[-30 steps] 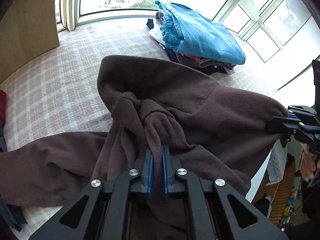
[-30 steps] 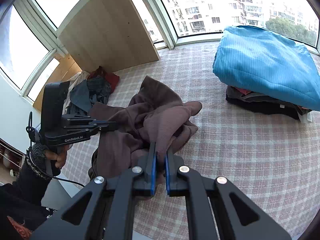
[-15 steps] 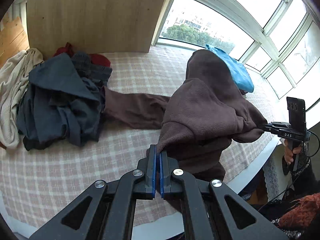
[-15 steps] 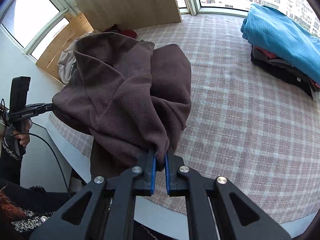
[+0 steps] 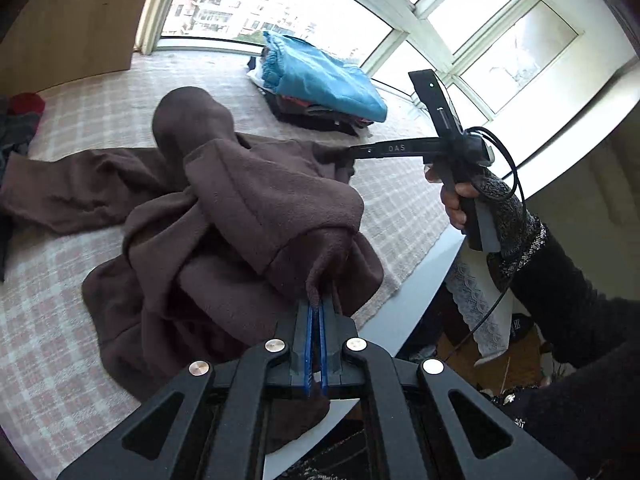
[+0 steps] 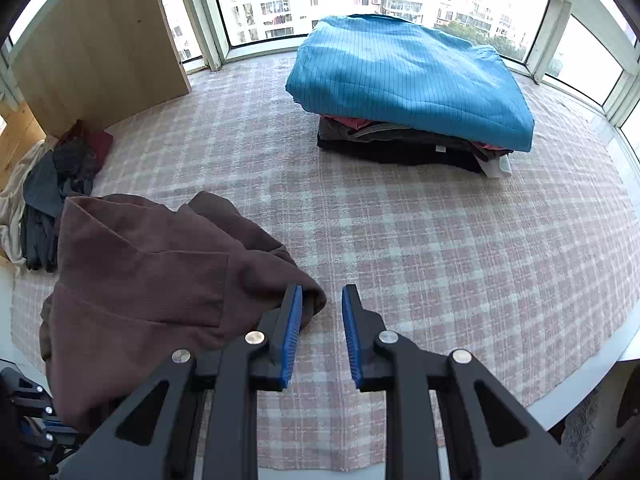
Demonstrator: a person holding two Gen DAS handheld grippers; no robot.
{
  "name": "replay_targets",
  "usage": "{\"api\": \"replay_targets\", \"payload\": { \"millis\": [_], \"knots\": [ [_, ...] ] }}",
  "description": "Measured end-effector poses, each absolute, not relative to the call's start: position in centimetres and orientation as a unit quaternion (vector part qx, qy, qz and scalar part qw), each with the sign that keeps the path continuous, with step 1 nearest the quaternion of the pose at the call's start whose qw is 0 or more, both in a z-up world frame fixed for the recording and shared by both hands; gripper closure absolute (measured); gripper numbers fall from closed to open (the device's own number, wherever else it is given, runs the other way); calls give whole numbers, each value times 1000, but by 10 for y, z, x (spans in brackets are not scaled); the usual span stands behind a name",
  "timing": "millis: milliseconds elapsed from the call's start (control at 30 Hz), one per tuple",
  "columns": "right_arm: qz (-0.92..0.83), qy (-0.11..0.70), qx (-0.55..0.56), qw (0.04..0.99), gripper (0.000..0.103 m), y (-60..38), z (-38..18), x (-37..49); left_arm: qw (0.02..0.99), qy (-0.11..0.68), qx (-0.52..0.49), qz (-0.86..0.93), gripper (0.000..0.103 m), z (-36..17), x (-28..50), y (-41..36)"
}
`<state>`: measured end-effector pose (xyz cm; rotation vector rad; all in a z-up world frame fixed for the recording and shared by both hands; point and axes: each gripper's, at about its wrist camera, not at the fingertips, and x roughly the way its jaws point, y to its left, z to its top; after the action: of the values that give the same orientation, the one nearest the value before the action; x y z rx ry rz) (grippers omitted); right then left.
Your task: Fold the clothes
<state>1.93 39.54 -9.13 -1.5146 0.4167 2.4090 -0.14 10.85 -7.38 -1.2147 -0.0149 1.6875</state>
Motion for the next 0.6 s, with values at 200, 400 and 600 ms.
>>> {"api": "replay_targets", "payload": {
  "millis": [200,400,600],
  "knots": [
    [831,187,-523,26,51,277,-75,44,556,33,-519,648,98,-91,23,129],
    [835,91,-539,65,51,201,-84,22,530,-2,-511,676,90,-83,4,64],
    [814,68,-573,64,85,204,-110,14,493,-16,-505,708,90,-88,-29,17]
  ]
}}
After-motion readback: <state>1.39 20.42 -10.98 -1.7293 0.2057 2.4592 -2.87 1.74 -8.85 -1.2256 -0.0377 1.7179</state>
